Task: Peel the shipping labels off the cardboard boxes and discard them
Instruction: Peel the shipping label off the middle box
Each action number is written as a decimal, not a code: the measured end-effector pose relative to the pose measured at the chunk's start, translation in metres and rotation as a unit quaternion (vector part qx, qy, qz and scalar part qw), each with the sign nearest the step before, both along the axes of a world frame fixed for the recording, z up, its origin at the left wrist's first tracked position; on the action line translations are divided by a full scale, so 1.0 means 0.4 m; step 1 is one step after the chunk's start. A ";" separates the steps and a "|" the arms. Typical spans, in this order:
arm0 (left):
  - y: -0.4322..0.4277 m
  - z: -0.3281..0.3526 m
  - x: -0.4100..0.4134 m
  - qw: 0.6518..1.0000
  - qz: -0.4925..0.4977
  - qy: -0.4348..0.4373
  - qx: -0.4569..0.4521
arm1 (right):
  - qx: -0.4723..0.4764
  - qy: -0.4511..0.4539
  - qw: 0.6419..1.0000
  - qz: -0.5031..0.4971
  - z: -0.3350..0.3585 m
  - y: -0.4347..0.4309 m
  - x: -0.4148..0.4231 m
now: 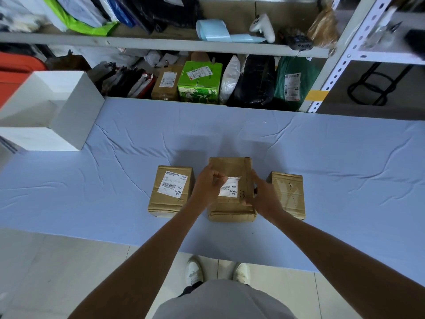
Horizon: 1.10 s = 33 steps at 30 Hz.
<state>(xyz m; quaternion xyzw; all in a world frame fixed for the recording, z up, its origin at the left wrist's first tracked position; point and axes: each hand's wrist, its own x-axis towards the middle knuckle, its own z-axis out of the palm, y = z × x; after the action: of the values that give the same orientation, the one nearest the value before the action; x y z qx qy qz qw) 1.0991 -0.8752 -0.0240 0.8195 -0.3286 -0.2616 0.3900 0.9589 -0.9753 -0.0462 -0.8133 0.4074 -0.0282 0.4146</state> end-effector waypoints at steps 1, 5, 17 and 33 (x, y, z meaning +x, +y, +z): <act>0.001 0.001 0.001 1.000 -0.002 0.003 -0.004 | -0.002 0.001 1.000 0.000 -0.001 0.000 0.000; 0.004 0.012 -0.001 1.000 -0.010 0.008 -0.012 | -0.008 0.004 1.000 0.000 -0.002 0.000 0.001; 0.008 0.041 -0.008 1.000 -0.019 0.009 -0.015 | 0.002 -0.003 1.000 -0.015 -0.011 0.003 0.002; 0.013 0.049 -0.008 1.000 -0.030 -0.001 -0.001 | -0.002 -0.006 1.000 -0.028 0.000 0.016 0.000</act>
<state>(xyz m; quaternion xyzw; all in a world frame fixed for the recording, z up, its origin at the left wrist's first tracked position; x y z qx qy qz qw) 1.0960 -0.8700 -0.0045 0.8093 -0.3535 -0.2722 0.3821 0.9589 -0.9690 -0.0461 -0.8020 0.4277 -0.0453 0.4146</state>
